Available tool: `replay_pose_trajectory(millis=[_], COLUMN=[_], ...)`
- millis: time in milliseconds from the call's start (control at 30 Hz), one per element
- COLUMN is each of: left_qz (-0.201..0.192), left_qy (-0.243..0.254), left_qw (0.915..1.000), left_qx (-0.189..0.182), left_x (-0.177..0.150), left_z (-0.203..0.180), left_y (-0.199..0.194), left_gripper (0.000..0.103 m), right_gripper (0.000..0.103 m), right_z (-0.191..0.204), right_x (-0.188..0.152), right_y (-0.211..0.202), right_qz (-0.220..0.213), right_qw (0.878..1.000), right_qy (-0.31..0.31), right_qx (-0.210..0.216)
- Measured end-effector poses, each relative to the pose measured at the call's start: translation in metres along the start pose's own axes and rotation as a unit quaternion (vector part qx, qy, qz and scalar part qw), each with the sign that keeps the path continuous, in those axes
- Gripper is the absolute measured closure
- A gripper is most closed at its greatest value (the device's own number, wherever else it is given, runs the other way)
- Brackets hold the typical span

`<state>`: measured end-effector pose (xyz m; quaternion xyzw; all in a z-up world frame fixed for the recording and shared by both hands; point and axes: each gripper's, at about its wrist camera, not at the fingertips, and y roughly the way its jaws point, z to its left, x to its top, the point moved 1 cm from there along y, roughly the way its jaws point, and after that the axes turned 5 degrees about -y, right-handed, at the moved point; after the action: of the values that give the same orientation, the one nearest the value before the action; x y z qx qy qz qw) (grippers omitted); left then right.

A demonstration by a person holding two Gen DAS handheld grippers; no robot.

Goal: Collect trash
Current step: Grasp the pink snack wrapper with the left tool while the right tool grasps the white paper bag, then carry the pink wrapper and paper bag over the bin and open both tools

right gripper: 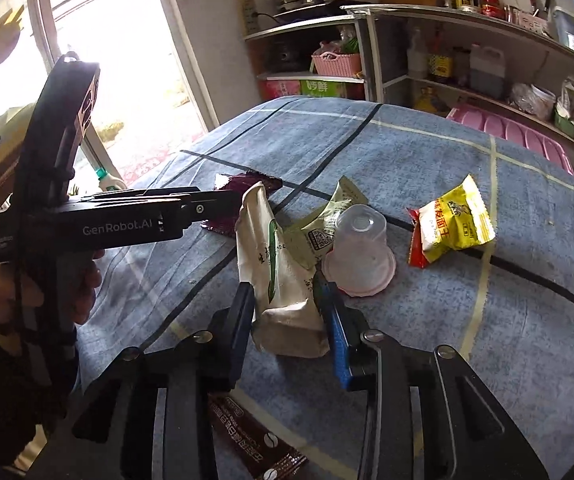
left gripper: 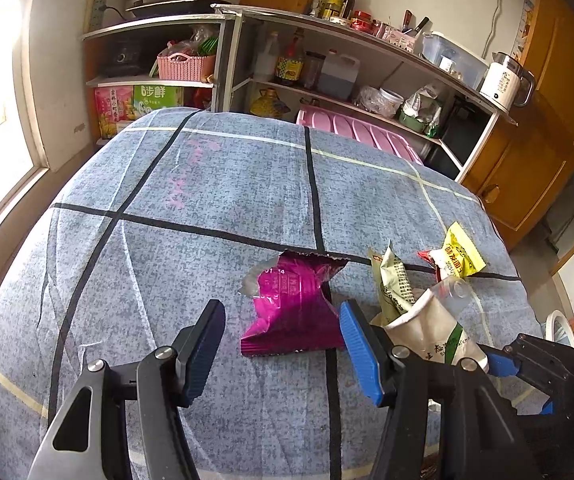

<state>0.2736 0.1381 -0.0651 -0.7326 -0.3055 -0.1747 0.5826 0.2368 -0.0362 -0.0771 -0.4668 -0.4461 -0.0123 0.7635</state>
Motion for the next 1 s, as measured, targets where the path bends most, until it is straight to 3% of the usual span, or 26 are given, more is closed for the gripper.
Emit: replay_pose_trajectory(millis=[400, 467, 500, 533, 1000], left_qz=[0.000, 0.000, 0.000, 0.001, -0.039], left_qy=[-0.004, -0.009, -0.012, -0.010, -0.008], left_qw=[0.9996, 0.9996, 0.9996, 0.9996, 0.9989], left_qx=[0.029, 0.026, 0.025, 0.025, 0.027], left_x=[0.007, 0.007, 0.007, 0.007, -0.018], left_z=[-0.005, -0.005, -0.004, -0.004, -0.016], left_y=[0.018, 0.019, 0.019, 0.018, -0.042], left_gripper=[0.044, 0.048, 0.058, 0.060, 0.065], right_gripper=[0.073, 0.073, 0.074, 0.074, 0.085], right_z=[-0.004, -0.005, -0.005, -0.006, 0.002], right_x=[-0.007, -0.007, -0.008, -0.009, -0.015], right_y=[-0.027, -0.026, -0.026, -0.026, -0.060], right_qz=[-0.030, -0.029, -0.028, -0.029, -0.076], right_qw=[0.998, 0.998, 0.998, 0.998, 0.993], right_qy=[0.044, 0.048, 0.049, 0.050, 0.084], right_qx=[0.019, 0.015, 0.012, 0.011, 0.023])
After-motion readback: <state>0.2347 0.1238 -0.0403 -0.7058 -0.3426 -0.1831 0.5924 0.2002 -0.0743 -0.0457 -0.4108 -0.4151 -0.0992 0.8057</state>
